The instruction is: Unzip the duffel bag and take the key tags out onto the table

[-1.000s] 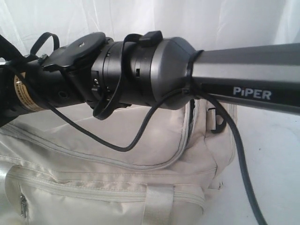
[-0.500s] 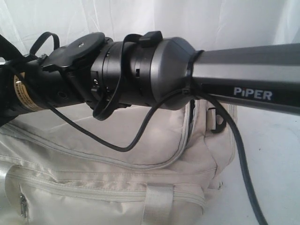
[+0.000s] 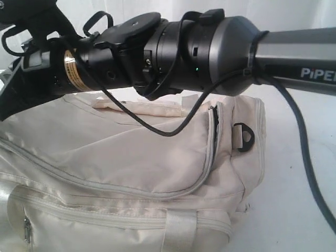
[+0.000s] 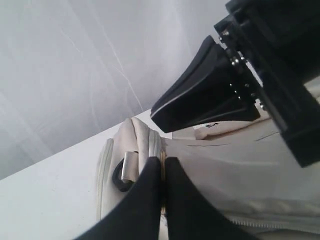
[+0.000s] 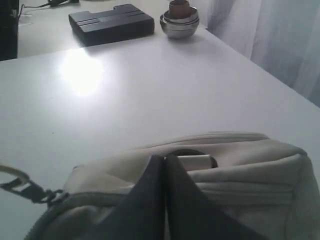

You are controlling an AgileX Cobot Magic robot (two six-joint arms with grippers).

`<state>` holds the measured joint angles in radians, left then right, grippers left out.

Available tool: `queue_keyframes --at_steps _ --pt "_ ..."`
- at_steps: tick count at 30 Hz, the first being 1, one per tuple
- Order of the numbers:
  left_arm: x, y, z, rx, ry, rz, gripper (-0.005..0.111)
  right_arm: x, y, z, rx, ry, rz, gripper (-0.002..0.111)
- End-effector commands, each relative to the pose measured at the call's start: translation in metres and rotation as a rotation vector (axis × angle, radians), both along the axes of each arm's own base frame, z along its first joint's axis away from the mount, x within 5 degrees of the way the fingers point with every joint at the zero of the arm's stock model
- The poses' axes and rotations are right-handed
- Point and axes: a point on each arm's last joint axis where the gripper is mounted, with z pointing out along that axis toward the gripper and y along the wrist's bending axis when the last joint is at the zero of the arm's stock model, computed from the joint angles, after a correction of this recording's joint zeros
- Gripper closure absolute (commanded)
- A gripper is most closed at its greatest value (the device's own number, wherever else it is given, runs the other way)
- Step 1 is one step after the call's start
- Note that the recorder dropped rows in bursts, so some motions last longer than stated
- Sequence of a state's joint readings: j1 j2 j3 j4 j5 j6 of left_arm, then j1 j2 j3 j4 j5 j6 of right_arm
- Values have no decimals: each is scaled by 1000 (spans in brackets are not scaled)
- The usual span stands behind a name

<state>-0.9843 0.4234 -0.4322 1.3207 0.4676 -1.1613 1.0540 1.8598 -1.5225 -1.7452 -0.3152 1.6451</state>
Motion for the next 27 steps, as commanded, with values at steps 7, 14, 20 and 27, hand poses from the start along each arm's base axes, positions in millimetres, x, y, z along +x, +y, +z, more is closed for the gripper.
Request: queue_keyframes --at_steps 7,14,20,27 --pt "-1 -2 7 -12 -39 -33 107 -6 -10 -2 -8 103 206 75" --pt "-2 -5 8 -11 -60 -66 107 -7 -11 -12 -31 66 325 46" --pt "-4 -8 9 -20 -70 -109 107 -11 2 -18 53 47 340 50" --pt "-5 -10 10 -25 -76 -136 107 -9 3 -14 96 48 310 81"
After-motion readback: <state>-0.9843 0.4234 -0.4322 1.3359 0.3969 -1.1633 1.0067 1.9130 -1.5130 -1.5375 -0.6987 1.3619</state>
